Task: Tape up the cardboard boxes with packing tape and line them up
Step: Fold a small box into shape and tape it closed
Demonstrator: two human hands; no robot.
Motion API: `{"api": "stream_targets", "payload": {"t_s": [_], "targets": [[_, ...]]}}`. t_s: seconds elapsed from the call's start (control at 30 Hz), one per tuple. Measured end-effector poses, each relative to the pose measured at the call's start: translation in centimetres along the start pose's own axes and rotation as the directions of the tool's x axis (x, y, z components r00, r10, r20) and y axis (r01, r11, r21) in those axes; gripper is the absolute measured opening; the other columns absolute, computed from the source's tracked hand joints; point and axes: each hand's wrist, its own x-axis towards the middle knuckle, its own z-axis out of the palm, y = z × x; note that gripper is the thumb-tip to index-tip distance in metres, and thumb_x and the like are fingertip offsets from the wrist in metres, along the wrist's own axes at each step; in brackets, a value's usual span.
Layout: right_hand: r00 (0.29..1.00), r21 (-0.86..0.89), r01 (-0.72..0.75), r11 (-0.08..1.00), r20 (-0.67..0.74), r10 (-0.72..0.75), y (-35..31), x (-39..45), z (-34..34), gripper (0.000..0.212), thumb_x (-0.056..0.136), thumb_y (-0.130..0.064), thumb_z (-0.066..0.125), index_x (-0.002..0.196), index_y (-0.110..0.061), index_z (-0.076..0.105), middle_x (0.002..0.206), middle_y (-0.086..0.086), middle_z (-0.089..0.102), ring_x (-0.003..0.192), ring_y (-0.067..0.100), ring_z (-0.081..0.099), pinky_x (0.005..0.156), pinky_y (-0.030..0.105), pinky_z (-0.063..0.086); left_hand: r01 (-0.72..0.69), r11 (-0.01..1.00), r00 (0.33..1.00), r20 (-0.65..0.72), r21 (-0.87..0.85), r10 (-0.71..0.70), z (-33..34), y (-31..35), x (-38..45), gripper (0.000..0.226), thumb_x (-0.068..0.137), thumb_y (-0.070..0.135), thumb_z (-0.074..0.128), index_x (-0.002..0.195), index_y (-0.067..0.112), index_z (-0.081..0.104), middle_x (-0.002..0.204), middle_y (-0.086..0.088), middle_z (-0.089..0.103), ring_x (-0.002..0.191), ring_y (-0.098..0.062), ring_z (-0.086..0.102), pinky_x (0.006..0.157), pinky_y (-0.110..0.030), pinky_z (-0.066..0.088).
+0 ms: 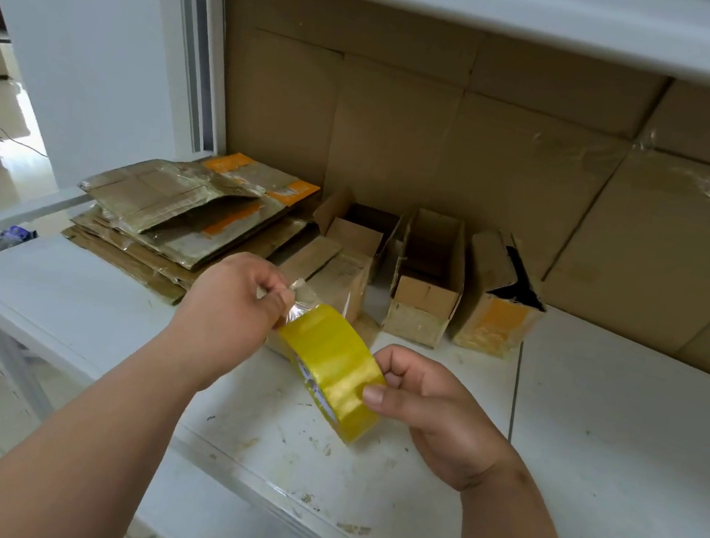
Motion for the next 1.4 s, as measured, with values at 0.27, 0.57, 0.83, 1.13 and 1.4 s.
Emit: {"api": "stream_targets", "payload": {"t_s": [0.27, 0.57, 0.83, 1.13, 1.4], "targets": [[0.997, -0.024, 0.036, 0.999, -0.064, -0.037, -1.4, 0.0, -1.1, 0.078, 0.060, -0.056, 0.085, 0.098, 0.009, 0.064, 0.089, 0.017, 0.065, 0.083, 0.028, 0.060, 0.077, 0.036, 0.045, 0.026, 0.993, 0.996, -0.084, -0.115, -0.036, -2.2, 0.4, 0.5, 0.024, 0.094, 0.015, 0.064, 0.070, 0.015, 0.064, 0.089, -0.006, 0.067, 0.084, -0.028, 0.064, 0.085, -0.053, 0.054], [0.991, 0.043, 0.032, 0.999, -0.128, -0.026, -2.4, -0.1, -1.8, 0.094, 0.062, -0.055, 0.084, 0.112, 0.019, 0.055, 0.107, 0.047, 0.053, 0.096, 0.056, 0.055, 0.091, 0.058, 0.041, 0.149, 0.940, 0.980, -0.079, -0.308, -0.181, -3.9, 0.0, 2.3, 0.020, 0.097, 0.009, 0.059, 0.077, 0.009, 0.063, 0.080, -0.009, 0.070, 0.082, -0.024, 0.067, 0.071, -0.033, 0.052], [0.959, -0.145, 0.010, 0.989, -0.280, -0.051, -3.1, 0.9, -2.7, 0.102, 0.053, -0.074, 0.078, 0.095, 0.017, 0.057, 0.084, 0.034, 0.057, 0.079, 0.033, 0.057, 0.078, 0.042, 0.043, 0.188, 0.936, 0.970, -0.090, -0.296, -0.224, -3.5, -1.1, 4.0, 0.023, 0.096, 0.005, 0.059, 0.074, 0.008, 0.061, 0.059, 0.004, 0.068, 0.077, -0.021, 0.065, 0.073, -0.035, 0.053], [0.932, -0.339, -0.153, 0.928, -0.362, 0.022, -3.2, 1.7, -2.7, 0.074, 0.057, -0.068, 0.063, 0.087, 0.000, 0.070, 0.085, 0.025, 0.067, 0.085, 0.043, 0.066, 0.073, 0.043, 0.052, 0.299, 0.913, 0.947, -0.030, -0.278, -0.319, -3.4, -2.8, 6.2, 0.015, 0.092, 0.006, 0.064, 0.078, 0.001, 0.063, 0.070, -0.008, 0.068, 0.075, -0.024, 0.064, 0.076, -0.038, 0.056], [0.895, -0.313, -0.272, 0.910, -0.431, 0.120, -3.5, 2.4, -1.8, 0.052, 0.068, -0.055, 0.078, 0.090, -0.008, 0.076, 0.087, 0.012, 0.075, 0.086, 0.031, 0.071, 0.086, 0.050, 0.055, 0.393, 0.870, 0.916, 0.041, -0.298, -0.400, -2.8, -4.8, 7.3, 0.014, 0.089, 0.002, 0.064, 0.075, 0.003, 0.063, 0.077, -0.016, 0.068, 0.076, -0.025, 0.067, 0.076, -0.037, 0.057]]}}
